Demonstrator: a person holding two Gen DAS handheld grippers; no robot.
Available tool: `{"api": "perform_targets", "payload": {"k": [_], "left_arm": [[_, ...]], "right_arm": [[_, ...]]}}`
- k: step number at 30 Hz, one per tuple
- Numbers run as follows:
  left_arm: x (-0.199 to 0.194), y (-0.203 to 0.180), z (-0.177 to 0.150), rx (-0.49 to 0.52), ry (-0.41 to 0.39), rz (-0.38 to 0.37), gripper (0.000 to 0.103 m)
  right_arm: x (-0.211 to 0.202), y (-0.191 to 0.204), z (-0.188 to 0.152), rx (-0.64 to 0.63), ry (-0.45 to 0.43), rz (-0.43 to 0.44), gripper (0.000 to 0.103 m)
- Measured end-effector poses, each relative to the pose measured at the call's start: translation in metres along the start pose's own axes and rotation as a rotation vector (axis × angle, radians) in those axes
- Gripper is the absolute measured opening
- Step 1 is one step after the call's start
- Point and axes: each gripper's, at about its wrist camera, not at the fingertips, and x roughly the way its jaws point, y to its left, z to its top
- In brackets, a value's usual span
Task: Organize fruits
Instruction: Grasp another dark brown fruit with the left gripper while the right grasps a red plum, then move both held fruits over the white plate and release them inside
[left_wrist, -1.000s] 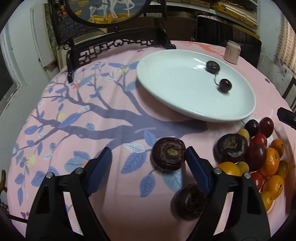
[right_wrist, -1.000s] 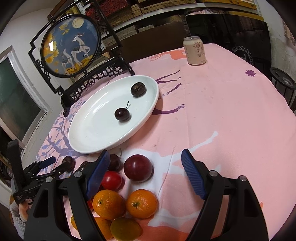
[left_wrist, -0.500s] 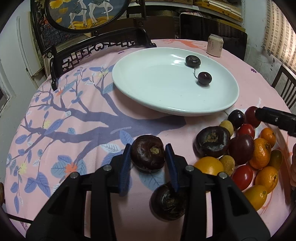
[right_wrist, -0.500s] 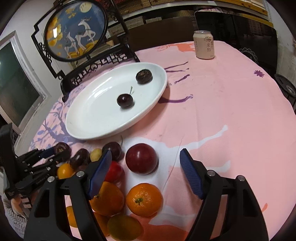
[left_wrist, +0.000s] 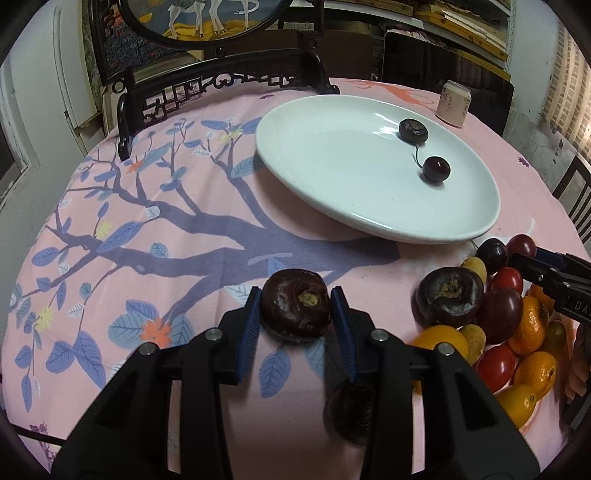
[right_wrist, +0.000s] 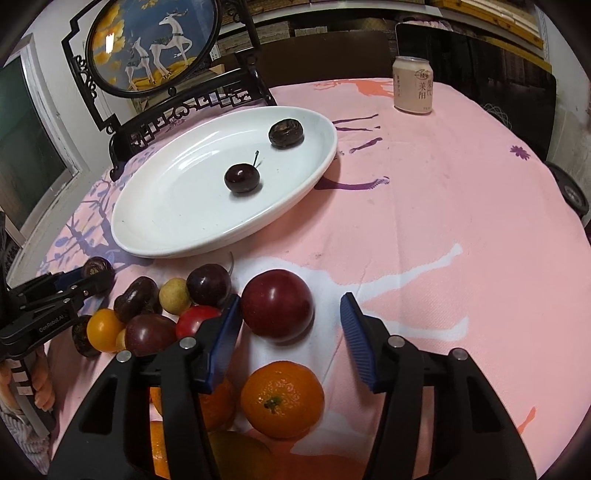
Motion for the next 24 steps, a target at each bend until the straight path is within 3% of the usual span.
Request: {"api": "perform_targets", "payload": {"k": [5, 15, 24], "left_arm": [[0.004, -0.003, 0.0, 0.025, 0.007, 0.035, 0.04], [0.001, -0.003, -0.001, 0.031, -0.01, 0.048, 0.039], [-0.013, 0.006, 0.003, -0.011, -0.068, 0.055, 0.039]], "right_arm": [[0.0, 0.0, 0.0, 0.0, -0.001, 0.026, 0.043], [-0.003, 0.001, 0.001, 0.005, -0.007, 0.039, 0.039], [-0.02, -0.011, 0.006, 0.056, -0.075, 0.048, 0.039]]}}
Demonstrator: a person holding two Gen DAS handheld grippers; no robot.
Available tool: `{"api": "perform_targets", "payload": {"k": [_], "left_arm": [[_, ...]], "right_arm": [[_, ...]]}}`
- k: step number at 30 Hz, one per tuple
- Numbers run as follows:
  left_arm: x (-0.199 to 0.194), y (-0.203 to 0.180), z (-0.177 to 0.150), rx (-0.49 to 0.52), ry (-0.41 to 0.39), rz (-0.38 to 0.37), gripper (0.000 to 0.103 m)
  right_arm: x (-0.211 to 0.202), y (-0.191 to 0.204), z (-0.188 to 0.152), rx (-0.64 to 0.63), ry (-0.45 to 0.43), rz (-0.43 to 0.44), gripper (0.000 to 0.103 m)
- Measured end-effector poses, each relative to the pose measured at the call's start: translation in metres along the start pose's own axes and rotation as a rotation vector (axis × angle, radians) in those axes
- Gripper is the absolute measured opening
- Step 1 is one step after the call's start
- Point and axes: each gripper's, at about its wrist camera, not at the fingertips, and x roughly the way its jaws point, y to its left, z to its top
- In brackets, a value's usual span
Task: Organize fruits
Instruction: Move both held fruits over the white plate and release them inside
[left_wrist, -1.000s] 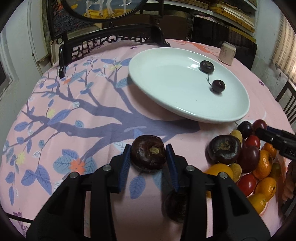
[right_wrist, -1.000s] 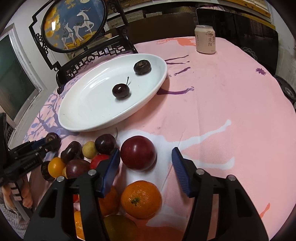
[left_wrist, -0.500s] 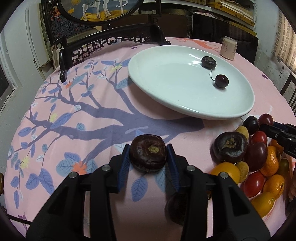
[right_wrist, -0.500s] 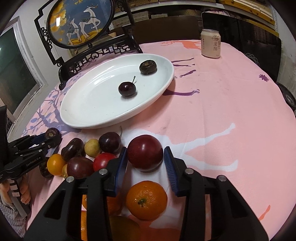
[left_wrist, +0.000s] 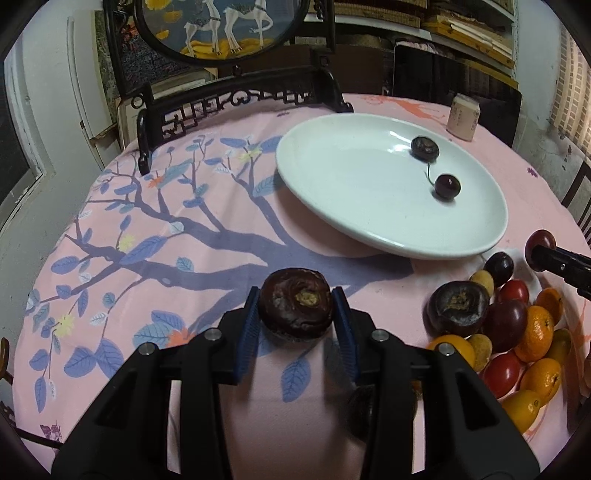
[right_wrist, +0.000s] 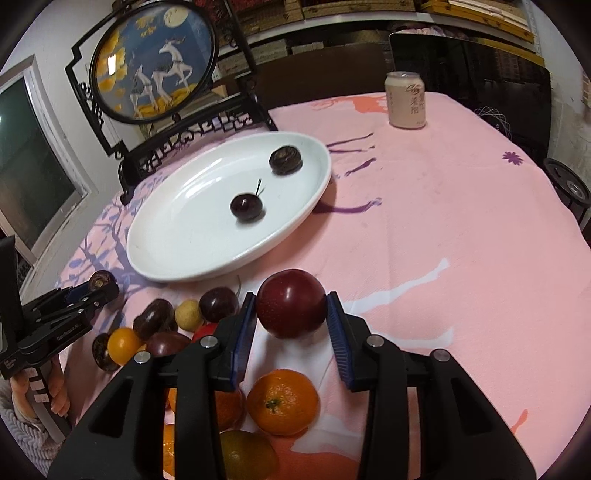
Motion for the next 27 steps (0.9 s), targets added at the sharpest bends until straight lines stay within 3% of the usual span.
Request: {"api": "perform_targets", "payload": {"k": [7, 12, 20, 21, 23, 27], "left_arm": [[-0.017, -0.004, 0.023, -0.017, -0.065, -0.042, 0.039], [0.001, -0.029, 0.06, 0.03, -0.061, -0.023, 0.039], [0.037, -0.036, 0.074, 0.025, -0.04, -0.013, 0.04], [0.04, -0.035, 0.074, 0.018, -0.039, -0.016, 0.041], [0.044, -0.035, 0.074, 0.016, -0.033, -0.025, 0.053], [0.042, -0.036, 0.07, 0.027, -0.049, -0.009, 0.064]], "right_arm": [[-0.019, -0.007, 0.015, 0.056, -0.077, 0.032, 0.039], [0.003, 0.02, 0.047, 0.017, -0.046, 0.053, 0.039], [0.048, 0.057, 0.061, -0.078, 0.017, 0.057, 0.044], [0.05, 0.056, 0.061, -0.081, 0.019, 0.058, 0.046], [0.049, 0.052, 0.06, -0.08, 0.001, 0.046, 0.05], [0.044, 0.047, 0.058, -0.067, -0.014, 0.042, 0.051]]}}
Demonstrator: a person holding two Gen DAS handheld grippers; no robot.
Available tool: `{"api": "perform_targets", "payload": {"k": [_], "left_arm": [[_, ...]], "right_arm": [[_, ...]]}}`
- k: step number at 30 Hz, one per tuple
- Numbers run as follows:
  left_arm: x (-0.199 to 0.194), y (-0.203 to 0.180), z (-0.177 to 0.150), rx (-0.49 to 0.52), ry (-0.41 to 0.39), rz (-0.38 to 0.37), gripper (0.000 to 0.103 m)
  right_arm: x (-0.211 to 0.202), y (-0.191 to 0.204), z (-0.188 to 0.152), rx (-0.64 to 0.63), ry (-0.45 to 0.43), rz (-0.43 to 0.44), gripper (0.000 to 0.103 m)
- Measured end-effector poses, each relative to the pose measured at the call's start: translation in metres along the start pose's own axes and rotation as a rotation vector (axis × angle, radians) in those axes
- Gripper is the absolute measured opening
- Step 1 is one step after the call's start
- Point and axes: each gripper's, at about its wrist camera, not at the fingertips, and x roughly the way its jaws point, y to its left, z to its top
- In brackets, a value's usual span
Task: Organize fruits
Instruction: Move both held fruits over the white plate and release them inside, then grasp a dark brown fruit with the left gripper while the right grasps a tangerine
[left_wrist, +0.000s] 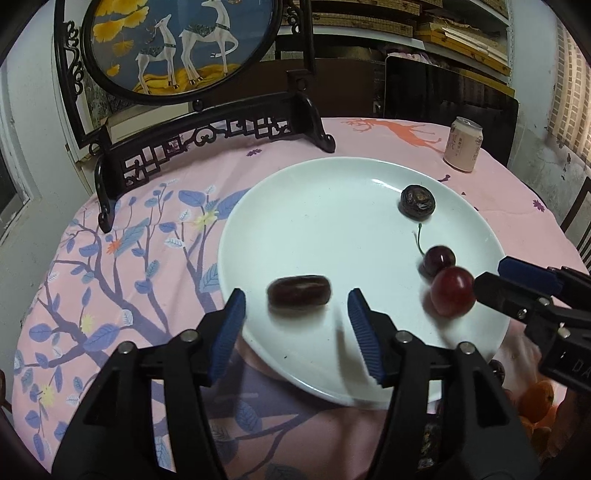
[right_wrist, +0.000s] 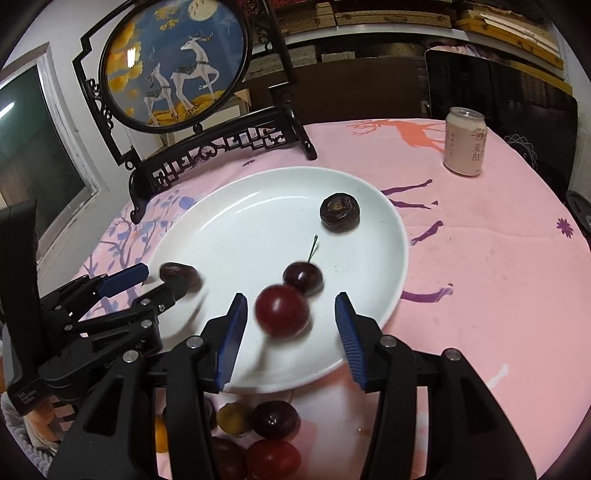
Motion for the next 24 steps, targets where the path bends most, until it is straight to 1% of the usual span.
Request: {"api": "perform_targets", "payload": {"k": [2, 4, 8, 12, 17, 19, 22, 24], "left_arm": [[-0.004, -0.001, -0.004, 0.007, -0.018, 0.019, 0.073], [-0.008, 0.0, -0.008, 0.009, -0.027, 0.027, 0.077], [-0.015, 0.007, -0.014, -0.009, -0.025, 0.016, 0.08], [-0.024, 0.011, -0.024, -0.024, -0.025, 0.024, 0.085], [-0.041, 0.025, -0.04, -0.053, -0.014, 0.036, 0.089], [-0.049, 0.034, -0.05, -0.082, 0.004, 0.011, 0.089], [-0.06, 0.041, -0.066, -0.113, 0.022, -0.031, 0.089], [-0.067, 0.04, -0.075, -0.106, 0.024, -0.044, 0.089]], "right_arm": [[-0.003, -0.001, -0.003, 0.008, 0.0, 0.001, 0.052], [-0.008, -0.003, -0.007, 0.015, -0.008, -0.002, 0.054], [-0.024, -0.004, -0.017, 0.018, -0.056, -0.022, 0.06], [-0.04, -0.006, -0.031, 0.022, -0.076, -0.033, 0.061], [-0.053, -0.019, -0.043, 0.08, -0.09, -0.027, 0.063], [-0.059, -0.025, -0.049, 0.113, -0.09, -0.018, 0.063], [-0.066, -0.031, -0.056, 0.148, -0.093, -0.014, 0.068], [-0.07, -0.033, -0.059, 0.162, -0.096, -0.01, 0.068]]}}
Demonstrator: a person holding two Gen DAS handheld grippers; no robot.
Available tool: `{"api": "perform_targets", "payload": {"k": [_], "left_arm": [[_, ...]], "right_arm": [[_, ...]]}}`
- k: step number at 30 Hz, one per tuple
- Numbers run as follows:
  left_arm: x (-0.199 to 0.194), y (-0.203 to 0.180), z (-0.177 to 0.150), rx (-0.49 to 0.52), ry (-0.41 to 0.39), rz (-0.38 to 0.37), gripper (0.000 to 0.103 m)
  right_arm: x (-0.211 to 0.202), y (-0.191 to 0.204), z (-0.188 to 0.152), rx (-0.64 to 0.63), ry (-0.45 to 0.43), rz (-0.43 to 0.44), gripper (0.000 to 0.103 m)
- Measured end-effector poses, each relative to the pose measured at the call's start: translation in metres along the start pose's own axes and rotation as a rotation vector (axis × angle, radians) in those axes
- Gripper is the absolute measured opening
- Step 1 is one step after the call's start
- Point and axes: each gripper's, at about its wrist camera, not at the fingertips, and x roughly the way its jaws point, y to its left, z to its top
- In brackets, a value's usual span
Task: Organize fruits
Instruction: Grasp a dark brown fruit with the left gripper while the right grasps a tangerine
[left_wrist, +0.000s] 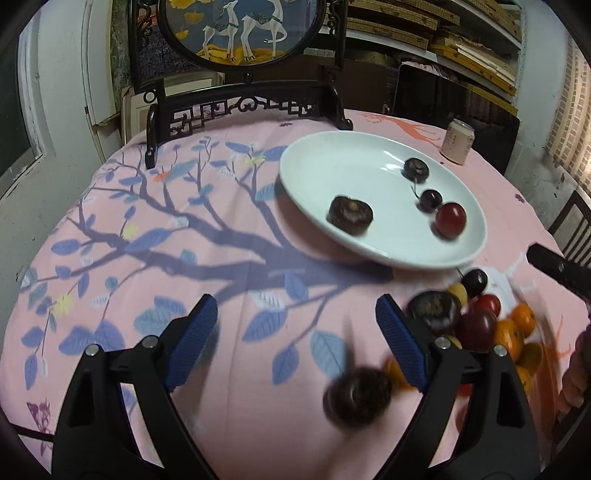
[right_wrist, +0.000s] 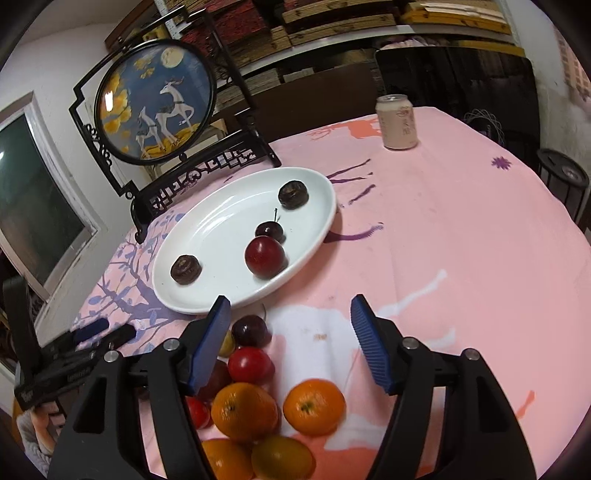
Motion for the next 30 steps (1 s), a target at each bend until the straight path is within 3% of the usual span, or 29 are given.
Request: {"api": "perform_targets", "payload": {"k": [7, 13, 18, 23, 26, 30], "left_arm": [[-0.025, -0.018, -0.034, 0.108, -0.006, -0.014, 0.095], [-0.019, -0.03, -0.044, 0.181, 0.055, -0.042, 0.097], [-0.004, -0.024, -0.045, 0.146, 0.13, -0.03, 0.097], [0.001, -0.002, -0.038, 0.051, 0.121, 0.066, 0.098], [0.005, 0.01, -0.036, -0.006, 0.138, 0.072, 0.098], [0.007, 0.004, -0.038, 0.03, 0.144, 0.079, 0.098]], "right_arm": [[-0.005, -0.006, -0.001, 0.027, -0.003, -0.001, 0.068], [-0.005, -0.008, -0.001, 0.037, 0.003, -0.002, 0.068], [-0.005, -0.008, -0.001, 0.039, 0.005, -0.004, 0.068], [-0.003, -0.009, -0.002, 0.043, 0.017, -0.003, 0.068], [-0.002, -0.008, -0.002, 0.043, 0.022, -0.001, 0.068], [-0.001, -0.007, -0.002, 0.044, 0.028, 0.002, 0.068]]}}
